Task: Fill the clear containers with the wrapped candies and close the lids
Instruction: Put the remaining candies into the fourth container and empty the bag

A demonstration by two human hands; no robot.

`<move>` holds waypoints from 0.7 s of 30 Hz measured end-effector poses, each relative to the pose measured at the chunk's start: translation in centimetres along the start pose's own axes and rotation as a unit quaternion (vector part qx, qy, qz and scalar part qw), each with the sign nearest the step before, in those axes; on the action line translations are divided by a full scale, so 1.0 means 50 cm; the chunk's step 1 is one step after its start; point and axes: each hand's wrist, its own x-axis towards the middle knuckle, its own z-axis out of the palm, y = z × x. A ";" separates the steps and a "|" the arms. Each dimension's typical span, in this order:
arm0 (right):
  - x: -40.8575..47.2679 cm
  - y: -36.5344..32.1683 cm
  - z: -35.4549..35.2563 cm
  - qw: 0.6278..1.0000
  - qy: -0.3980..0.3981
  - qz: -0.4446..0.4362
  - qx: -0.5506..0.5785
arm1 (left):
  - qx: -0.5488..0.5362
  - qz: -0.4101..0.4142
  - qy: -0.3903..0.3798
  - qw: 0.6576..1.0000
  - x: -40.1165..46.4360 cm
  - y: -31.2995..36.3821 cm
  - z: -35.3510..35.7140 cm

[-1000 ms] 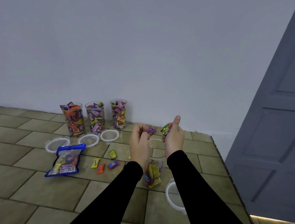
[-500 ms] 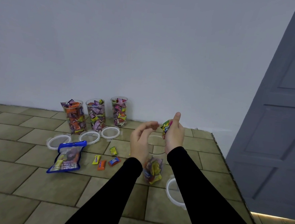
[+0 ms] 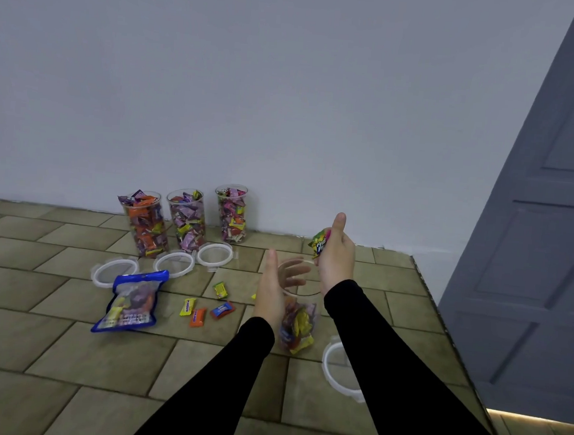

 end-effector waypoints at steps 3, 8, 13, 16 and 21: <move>-0.006 -0.005 0.001 0.999 -0.038 -0.018 -0.016 | 0.001 -0.009 -0.002 1.000 0.005 -0.004 -0.001; -0.003 -0.001 -0.002 0.996 -0.083 -0.023 -0.036 | -0.019 -0.009 0.009 1.000 0.005 -0.008 -0.002; -0.010 -0.009 -0.010 0.992 -0.127 -0.016 -0.016 | -0.025 -0.014 0.006 1.000 0.005 -0.006 -0.001; -0.017 -0.015 -0.013 0.990 -0.140 -0.012 0.014 | -0.018 -0.009 0.008 1.000 0.009 -0.008 -0.003; -0.015 -0.014 -0.014 0.988 -0.152 -0.002 0.042 | -0.031 -0.013 0.003 0.999 0.011 -0.012 -0.002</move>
